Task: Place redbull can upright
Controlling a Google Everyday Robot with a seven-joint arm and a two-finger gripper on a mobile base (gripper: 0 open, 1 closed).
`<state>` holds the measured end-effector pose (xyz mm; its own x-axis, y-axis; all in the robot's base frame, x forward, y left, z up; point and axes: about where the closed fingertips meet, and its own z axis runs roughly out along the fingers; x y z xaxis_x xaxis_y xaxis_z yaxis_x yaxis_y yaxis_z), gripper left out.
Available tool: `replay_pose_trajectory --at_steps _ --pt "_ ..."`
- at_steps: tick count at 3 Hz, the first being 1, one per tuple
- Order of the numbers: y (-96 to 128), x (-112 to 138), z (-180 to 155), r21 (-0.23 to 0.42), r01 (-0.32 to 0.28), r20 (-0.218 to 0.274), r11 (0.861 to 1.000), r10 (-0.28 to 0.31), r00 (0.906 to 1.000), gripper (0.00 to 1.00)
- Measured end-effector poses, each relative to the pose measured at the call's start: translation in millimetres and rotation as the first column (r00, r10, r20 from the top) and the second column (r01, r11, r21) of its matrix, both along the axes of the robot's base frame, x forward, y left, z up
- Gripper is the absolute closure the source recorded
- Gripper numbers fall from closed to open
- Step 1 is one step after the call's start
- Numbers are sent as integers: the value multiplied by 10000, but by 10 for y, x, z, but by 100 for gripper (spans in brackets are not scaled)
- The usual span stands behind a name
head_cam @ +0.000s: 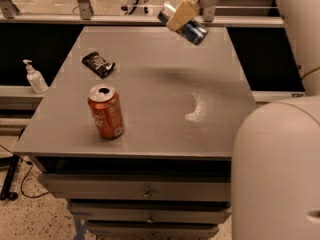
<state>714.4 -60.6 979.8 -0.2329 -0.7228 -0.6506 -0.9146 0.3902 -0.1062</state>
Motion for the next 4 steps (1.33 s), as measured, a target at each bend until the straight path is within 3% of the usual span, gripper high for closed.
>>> replay_pose_trajectory --at_steps 1,2,3,4 --pt "42 -164 359 1799 -1421 1244 9734 1208 9849 100" --pt "99 -257 527 3526 -2869 2342 8907 2128 9486 100" --pt "96 -272 544 4921 -3687 2956 7886 2470 9229 100" --pt "45 -273 448 6141 -4153 3236 6711 2658 9081 100"
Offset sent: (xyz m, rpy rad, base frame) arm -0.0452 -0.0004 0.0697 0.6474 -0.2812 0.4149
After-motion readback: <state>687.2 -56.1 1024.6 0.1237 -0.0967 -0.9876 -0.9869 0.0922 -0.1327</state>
